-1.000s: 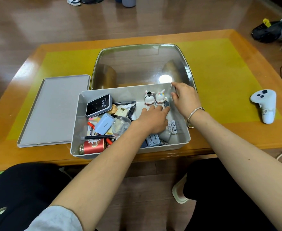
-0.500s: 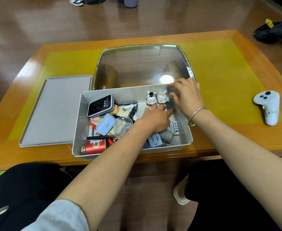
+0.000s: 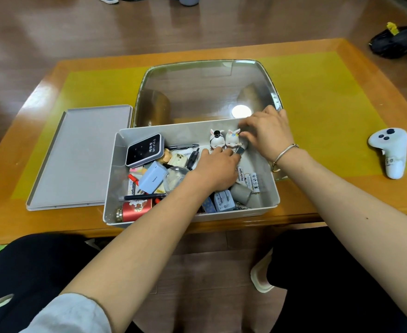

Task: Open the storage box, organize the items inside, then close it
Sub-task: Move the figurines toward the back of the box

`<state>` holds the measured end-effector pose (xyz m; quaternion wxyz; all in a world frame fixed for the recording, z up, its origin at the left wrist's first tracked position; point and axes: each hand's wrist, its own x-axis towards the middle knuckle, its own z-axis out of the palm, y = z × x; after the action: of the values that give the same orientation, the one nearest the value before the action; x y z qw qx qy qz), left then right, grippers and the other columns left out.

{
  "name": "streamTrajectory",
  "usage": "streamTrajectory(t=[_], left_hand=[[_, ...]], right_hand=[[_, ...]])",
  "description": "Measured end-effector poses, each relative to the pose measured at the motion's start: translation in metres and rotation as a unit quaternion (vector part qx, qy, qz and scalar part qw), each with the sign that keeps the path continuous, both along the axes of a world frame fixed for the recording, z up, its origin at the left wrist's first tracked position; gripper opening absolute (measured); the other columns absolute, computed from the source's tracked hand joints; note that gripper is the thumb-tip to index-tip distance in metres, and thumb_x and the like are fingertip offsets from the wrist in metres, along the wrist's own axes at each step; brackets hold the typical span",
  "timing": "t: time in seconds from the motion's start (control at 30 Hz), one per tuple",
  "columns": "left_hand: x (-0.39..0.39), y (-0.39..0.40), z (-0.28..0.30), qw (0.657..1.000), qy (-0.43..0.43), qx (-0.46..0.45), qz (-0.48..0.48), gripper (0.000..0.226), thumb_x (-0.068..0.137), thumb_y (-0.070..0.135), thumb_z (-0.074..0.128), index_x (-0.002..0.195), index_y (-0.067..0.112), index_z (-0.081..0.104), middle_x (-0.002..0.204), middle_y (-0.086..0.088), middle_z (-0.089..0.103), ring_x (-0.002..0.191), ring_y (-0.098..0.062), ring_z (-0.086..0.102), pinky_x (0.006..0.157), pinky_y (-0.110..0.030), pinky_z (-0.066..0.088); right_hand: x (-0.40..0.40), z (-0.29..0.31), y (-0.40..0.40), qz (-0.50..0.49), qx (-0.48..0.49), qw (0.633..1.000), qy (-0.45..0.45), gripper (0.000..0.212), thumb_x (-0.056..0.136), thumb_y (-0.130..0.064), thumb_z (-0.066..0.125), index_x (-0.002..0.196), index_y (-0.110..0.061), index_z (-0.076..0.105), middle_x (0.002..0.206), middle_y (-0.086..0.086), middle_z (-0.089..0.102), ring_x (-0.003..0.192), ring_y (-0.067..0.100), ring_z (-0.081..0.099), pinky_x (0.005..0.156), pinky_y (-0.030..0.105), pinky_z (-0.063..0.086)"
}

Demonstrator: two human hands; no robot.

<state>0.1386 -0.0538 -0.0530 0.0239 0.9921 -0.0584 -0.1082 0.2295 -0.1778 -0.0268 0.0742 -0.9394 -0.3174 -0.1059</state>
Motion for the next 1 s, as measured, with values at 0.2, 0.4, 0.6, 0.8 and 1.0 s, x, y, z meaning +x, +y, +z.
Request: streamTrajectory(t=[0.2, 0.4, 0.6, 0.8, 1.0], left_hand=[[-0.010, 0.002, -0.003, 1.000, -0.001, 0.019, 0.016, 0.044, 0.099, 0.033, 0.032, 0.139, 0.018, 0.039, 0.139, -0.011, 0.040, 0.127, -0.031, 0.035, 0.099, -0.051, 0.031], [-0.008, 0.002, -0.007, 0.999, 0.018, -0.037, 0.033, 0.056, 0.099, 0.045, 0.032, 0.150, 0.026, 0.021, 0.144, -0.011, 0.038, 0.132, -0.031, 0.033, 0.102, -0.052, 0.028], [-0.005, 0.001, -0.004, 0.999, 0.041, -0.016, 0.031, 0.062, 0.098, 0.054, 0.029, 0.151, 0.024, 0.019, 0.150, -0.007, 0.035, 0.138, -0.029, 0.028, 0.104, -0.053, 0.024], [-0.008, 0.016, 0.001, 0.993, 0.100, -0.056, 0.005, 0.057, 0.099, 0.048, 0.032, 0.150, 0.026, 0.021, 0.154, -0.001, 0.032, 0.137, -0.029, 0.035, 0.108, -0.054, 0.021], [-0.008, 0.016, 0.000, 0.996, 0.066, -0.054, 0.010, 0.057, 0.098, 0.049, 0.034, 0.150, 0.026, 0.025, 0.155, -0.006, 0.023, 0.141, -0.027, 0.021, 0.108, -0.051, 0.024]], right_hand=[[0.003, 0.001, 0.005, 0.001, -0.026, 1.000, -0.001, 0.021, 0.089, -0.037, 0.057, 0.105, -0.028, 0.069, 0.103, 0.000, 0.068, 0.105, 0.027, 0.046, 0.085, 0.037, 0.027], [0.004, 0.003, 0.014, -0.002, -0.045, 0.999, 0.000, 0.024, 0.088, -0.045, 0.056, 0.095, -0.028, 0.072, 0.087, 0.003, 0.070, 0.100, 0.026, 0.047, 0.084, 0.038, 0.028], [0.005, 0.004, 0.023, -0.011, -0.053, 0.998, 0.023, 0.019, 0.089, -0.037, 0.058, 0.097, -0.027, 0.072, 0.088, 0.003, 0.069, 0.105, 0.025, 0.048, 0.088, 0.038, 0.028], [0.009, 0.009, 0.016, -0.003, -0.038, 0.999, 0.010, 0.017, 0.088, -0.033, 0.061, 0.099, -0.028, 0.072, 0.089, 0.005, 0.070, 0.105, 0.026, 0.048, 0.087, 0.038, 0.029], [0.011, 0.015, 0.011, 0.006, -0.086, 0.996, -0.016, 0.018, 0.088, -0.020, 0.060, 0.098, -0.024, 0.073, 0.090, 0.005, 0.070, 0.101, 0.026, 0.047, 0.082, 0.036, 0.029]])
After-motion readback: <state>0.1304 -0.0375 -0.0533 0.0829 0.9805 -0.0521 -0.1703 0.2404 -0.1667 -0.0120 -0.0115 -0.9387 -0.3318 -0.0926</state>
